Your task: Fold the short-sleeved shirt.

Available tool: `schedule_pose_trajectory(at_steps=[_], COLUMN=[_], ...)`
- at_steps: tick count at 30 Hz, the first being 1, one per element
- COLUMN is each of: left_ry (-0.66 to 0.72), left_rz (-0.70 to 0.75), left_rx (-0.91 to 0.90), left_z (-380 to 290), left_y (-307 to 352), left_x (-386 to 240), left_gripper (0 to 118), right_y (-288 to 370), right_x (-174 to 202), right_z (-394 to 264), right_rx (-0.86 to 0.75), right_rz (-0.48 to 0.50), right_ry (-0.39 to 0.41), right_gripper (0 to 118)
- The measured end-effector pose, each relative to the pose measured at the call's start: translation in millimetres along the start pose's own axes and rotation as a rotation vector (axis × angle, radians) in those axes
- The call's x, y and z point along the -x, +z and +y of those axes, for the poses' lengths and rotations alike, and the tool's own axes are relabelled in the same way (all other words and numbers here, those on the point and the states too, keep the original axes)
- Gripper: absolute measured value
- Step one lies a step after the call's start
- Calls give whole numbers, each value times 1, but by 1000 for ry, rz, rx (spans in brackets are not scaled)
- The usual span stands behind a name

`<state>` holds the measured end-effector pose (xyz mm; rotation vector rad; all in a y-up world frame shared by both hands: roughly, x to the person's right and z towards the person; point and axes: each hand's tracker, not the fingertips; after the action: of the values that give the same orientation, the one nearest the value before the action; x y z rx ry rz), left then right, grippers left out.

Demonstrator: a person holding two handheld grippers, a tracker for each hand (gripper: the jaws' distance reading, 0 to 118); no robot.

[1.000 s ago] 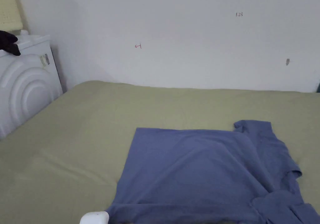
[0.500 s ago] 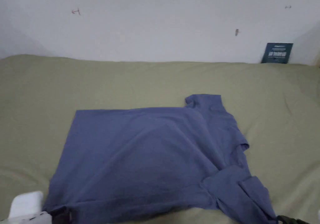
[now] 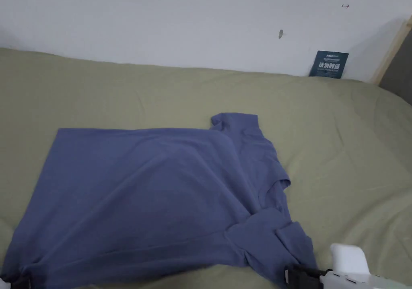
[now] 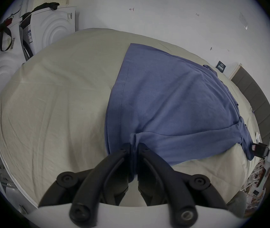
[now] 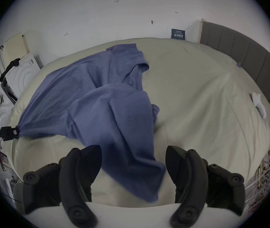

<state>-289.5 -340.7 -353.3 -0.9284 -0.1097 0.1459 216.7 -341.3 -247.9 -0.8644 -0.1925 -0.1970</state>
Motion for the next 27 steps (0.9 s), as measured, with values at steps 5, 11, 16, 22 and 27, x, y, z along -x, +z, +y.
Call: schedule_pose_trajectory(at_steps=[5,11,16,22,27], left_ry=[-41,-70,-50,-87,-129], left_rz=[1,-1,-41,-64,-76], left_rx=[-6,-21,-61,-118,-134], left_z=[0,1,5,34,78], left_y=[6,2,11,34,31], left_x=[-2,2,8,-3,-6], left_gripper=[8,8,8,8,8], right_y=[18,41,50,61,51], right_x=[0,8,3,10,11], right_z=[-8,2,17,43,91], right_rx=[-146,-220,-253,-336,-393], right_rz=[40,35,78,87,90], right_ry=[-65,-31,-77,12,72], right_gripper=[49,4,4,4,4])
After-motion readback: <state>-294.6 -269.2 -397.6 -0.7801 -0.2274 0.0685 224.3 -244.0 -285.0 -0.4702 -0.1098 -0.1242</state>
